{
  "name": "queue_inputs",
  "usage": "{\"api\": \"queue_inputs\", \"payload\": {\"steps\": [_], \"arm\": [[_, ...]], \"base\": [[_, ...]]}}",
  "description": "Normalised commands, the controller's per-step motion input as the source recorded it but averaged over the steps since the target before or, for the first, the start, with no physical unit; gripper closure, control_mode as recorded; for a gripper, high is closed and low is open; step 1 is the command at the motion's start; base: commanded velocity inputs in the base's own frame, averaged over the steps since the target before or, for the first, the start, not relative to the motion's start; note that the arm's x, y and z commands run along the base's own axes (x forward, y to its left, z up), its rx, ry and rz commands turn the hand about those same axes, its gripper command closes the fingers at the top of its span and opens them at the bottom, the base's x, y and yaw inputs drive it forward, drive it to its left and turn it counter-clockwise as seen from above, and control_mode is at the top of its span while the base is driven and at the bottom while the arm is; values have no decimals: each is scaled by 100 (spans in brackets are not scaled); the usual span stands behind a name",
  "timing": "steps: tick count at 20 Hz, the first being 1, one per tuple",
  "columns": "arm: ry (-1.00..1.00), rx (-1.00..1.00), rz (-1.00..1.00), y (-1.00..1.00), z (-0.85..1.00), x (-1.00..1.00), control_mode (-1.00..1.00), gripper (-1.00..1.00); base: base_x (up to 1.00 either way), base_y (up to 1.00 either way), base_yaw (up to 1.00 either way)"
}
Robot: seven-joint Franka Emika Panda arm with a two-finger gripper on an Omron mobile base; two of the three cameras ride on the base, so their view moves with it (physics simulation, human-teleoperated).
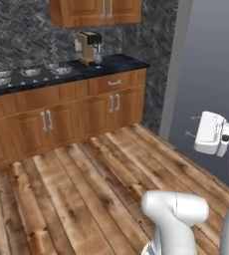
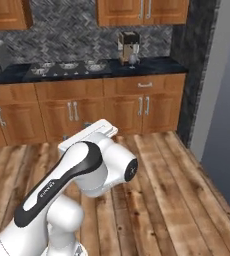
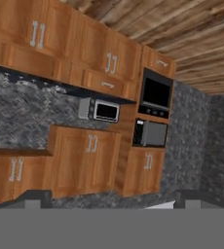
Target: Retrieve the wine glasses from the counter and place one next to each plate.
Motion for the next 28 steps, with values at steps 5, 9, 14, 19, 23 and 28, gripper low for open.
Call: {"api": "queue_inputs", "payload": {"steps": [5, 9, 14, 19, 23, 28], "arm": [[0, 0, 0, 0, 0, 0, 100, -100], [0, 0, 0, 0, 0, 0, 100, -100], [0, 0, 0, 0, 0, 0, 100, -100], [0, 0, 0, 0, 0, 0, 100, -100], [0, 0, 0, 0, 0, 0, 100, -100], [0, 0, 0, 0, 0, 0, 100, -100]], "base": [[100, -19, 25], [100, -33, 28], [100, -60, 31], [100, -63, 26], [100, 3, 8], [100, 45, -10]]}}
